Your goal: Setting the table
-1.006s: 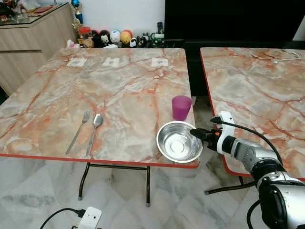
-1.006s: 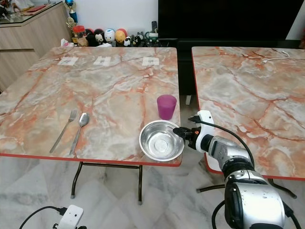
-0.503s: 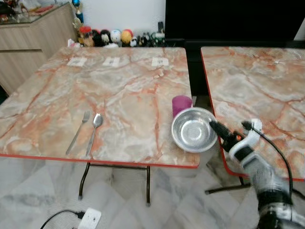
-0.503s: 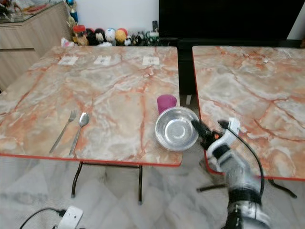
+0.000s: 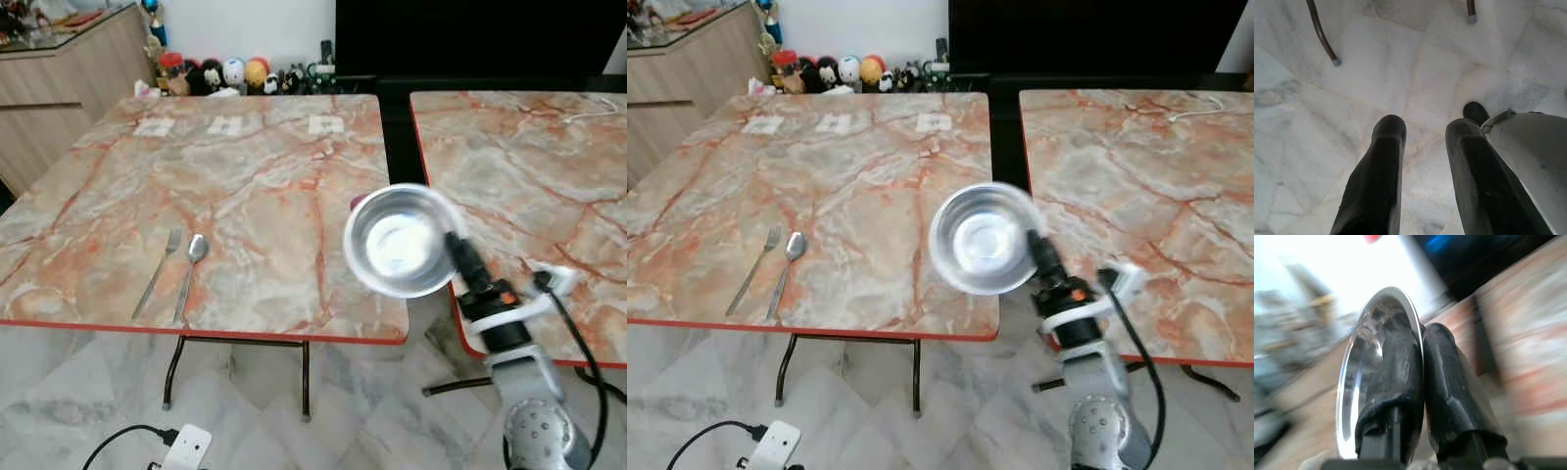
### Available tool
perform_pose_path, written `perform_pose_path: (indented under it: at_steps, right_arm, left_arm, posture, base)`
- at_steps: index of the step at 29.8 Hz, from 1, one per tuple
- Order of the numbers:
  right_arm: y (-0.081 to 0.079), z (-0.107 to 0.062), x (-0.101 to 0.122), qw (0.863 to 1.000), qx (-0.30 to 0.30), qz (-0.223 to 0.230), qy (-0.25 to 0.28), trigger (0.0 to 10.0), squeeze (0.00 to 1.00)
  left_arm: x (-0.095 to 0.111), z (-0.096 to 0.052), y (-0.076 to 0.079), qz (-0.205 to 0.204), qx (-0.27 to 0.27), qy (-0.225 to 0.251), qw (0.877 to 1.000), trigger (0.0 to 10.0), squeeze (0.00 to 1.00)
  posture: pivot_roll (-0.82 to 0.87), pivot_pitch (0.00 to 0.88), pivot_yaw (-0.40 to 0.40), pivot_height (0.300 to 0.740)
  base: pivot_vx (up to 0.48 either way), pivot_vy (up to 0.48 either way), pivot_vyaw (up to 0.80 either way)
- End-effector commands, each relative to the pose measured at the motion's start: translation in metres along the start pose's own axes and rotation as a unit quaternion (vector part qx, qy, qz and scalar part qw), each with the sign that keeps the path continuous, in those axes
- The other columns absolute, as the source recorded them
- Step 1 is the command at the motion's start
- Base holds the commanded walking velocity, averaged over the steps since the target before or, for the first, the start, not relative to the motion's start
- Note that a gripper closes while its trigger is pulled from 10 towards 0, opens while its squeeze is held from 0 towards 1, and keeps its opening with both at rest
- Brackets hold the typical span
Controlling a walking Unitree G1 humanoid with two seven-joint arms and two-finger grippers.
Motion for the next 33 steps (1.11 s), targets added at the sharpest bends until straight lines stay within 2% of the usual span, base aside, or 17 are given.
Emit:
perform_pose_path:
  at_steps: [1,3,6,9,10,12,14,20,25,27,29,33]
  right_arm:
    - [0.002,-0.008,0.002,0.998,-0.038,0.024,0.045,10.0,0.00]
    - [0.004,-0.014,0.012,0.995,-0.050,0.039,0.073,10.0,0.00]
    - [0.004,-0.018,0.016,0.995,-0.049,0.056,0.073,10.0,0.00]
    - [0.002,-0.019,0.015,0.997,-0.043,0.034,0.054,10.0,0.00]
    - [0.000,-0.017,0.014,0.998,-0.041,0.005,0.047,10.0,0.00]
    - [0.000,-0.015,0.015,0.998,-0.045,-0.006,0.052,10.0,0.00]
    - [0.003,-0.014,0.020,0.997,-0.053,-0.002,0.061,10.0,0.00]
    - [0.005,-0.013,0.018,0.997,-0.053,-0.023,0.045,10.0,0.00]
    - [-0.001,-0.008,0.018,0.998,-0.037,-0.044,0.027,10.0,0.00]
    - [-0.002,-0.006,0.018,0.997,-0.030,-0.065,0.012,10.0,0.00]
    - [-0.008,-0.004,0.016,0.992,0.001,-0.122,-0.020,10.0,0.00]
    - [-0.015,0.000,0.022,0.990,0.019,-0.140,-0.018,10.0,0.00]
  left_arm:
    - [-0.005,-0.001,-0.002,0.001,0.005,-0.009,1.000,10.0,0.00]
    - [-0.006,-0.001,-0.003,-0.004,0.010,-0.012,1.000,10.0,0.00]
    - [-0.009,-0.002,-0.005,-0.001,0.012,-0.017,1.000,10.0,0.00]
    - [-0.010,-0.003,-0.007,0.001,0.014,-0.020,1.000,10.0,0.00]
    - [-0.012,-0.003,-0.009,-0.001,0.017,-0.022,1.000,10.0,0.00]
    - [-0.013,-0.004,-0.011,-0.002,0.019,-0.023,1.000,10.0,0.00]
    - [-0.013,-0.004,-0.012,-0.004,0.021,-0.024,0.999,10.0,0.00]
    - [-0.013,-0.004,-0.014,-0.004,0.025,-0.024,0.999,10.0,0.00]
    - [-0.010,-0.003,-0.012,-0.013,0.027,-0.022,0.999,10.0,0.00]
    - [-0.009,-0.002,-0.010,-0.018,0.028,-0.020,0.999,10.0,0.00]
    - [-0.008,-0.001,-0.007,-0.025,0.027,-0.019,0.999,10.0,0.00]
    - [-0.008,-0.001,-0.005,-0.030,0.027,-0.019,0.999,10.0,0.00]
  posture:
    - [-0.06,0.000,0.061,0.740]
    - [-0.06,0.000,0.067,0.740]
    - [-0.07,0.000,0.075,0.740]
    - [-0.07,0.000,0.078,0.740]
    - [-0.07,0.000,0.081,0.740]
    - [-0.07,0.000,0.083,0.740]
    - [-0.06,0.000,0.082,0.740]
    - [-0.07,0.000,0.077,0.740]
    - [-0.10,0.000,0.050,0.740]
    - [-0.10,0.000,0.045,0.740]
    - [-0.10,0.000,0.036,0.740]
    - [-0.11,0.000,0.029,0.740]
  base:
    - [0.000,0.000,0.00]
    - [0.000,0.000,0.00]
    - [0.000,0.000,0.00]
    - [0.000,0.000,0.00]
    - [0.000,0.000,0.00]
    - [0.000,0.000,0.00]
    - [0.000,0.000,0.00]
    - [0.000,0.000,0.00]
    - [0.000,0.000,0.00]
    - [0.000,0.000,0.00]
    - [0.000,0.000,0.00]
    - [0.000,0.000,0.00]
Point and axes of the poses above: a point about 5 cm out from each wrist's last joint towards the gripper, its own z axis pointing out of the wrist towards the gripper, its own x axis along the axis of the wrist's last joint, y = z × x, the point moved 3 cm from there along z, pointing out of the wrist towards the gripper, and after that the axes turned 5 degrees about z, right-handed, at the moved point
